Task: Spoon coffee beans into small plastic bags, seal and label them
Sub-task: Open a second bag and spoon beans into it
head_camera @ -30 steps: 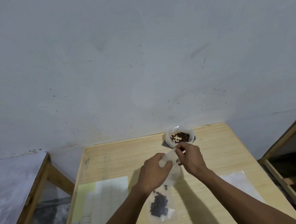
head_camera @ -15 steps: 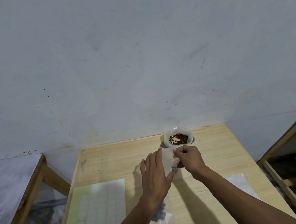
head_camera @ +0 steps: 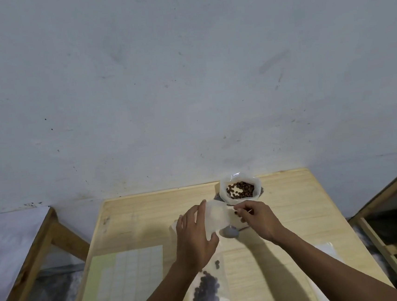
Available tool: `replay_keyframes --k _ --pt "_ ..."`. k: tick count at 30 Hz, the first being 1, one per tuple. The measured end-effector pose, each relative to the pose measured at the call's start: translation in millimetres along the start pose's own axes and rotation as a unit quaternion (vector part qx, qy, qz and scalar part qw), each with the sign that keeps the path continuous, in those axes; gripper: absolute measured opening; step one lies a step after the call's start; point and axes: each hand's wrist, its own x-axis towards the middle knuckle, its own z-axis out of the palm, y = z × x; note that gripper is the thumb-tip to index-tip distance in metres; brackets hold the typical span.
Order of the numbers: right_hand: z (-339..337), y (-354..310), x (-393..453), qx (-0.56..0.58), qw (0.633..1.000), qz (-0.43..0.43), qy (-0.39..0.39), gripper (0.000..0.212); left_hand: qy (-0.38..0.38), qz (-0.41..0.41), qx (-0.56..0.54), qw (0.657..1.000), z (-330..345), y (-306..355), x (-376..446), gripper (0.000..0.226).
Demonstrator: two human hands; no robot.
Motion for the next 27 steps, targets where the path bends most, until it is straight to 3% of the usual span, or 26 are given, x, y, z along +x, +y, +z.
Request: replay_keyframes --k 3,6,9,14,22,25,27 --pt "-10.3 28.1 11.0 -0.179 0.984 -0.02 0.006 0.023 -0.027 -0.03 0.008 0.999 -1.4 -12.4 5.8 0.086" --pt "-17.8 49.2 14.7 -0.336 0.941 -0.045 -0.015 0.031 -0.067 -0.051 0.032 0.996 -0.7 -21.5 11.7 0.092" --pt "-21.4 62.8 12.0 -0.408 0.911 -0.065 -0.017 0.024 -0.072 -0.065 0.035 0.995 0.2 -26.7 15.9 0.093" --pt "-19.0 73.7 8.7 -0.403 0.912 -0.08 0.009 0.012 -0.084 -0.074 0.038 0.993 4.1 -29.0 22.4 0.093" --pt "-23.1 60.9 18.4 -0.492 0.863 -0.052 -0.105 0.019 -0.087 -0.065 0.035 0.993 3.2 -25.7 31.5 0.092" --pt "-27.7 60.3 18.6 -0.36 0.92 -0.052 -0.146 0.008 -0.085 -0.079 0.028 0.993 0.2 -28.4 35.0 0.091" --pt "-31.1 57.0 17.0 -0.249 0.956 -0.035 -0.151 0.015 -0.083 -0.091 0.022 0.992 -1.5 -31.6 36.4 0.092"
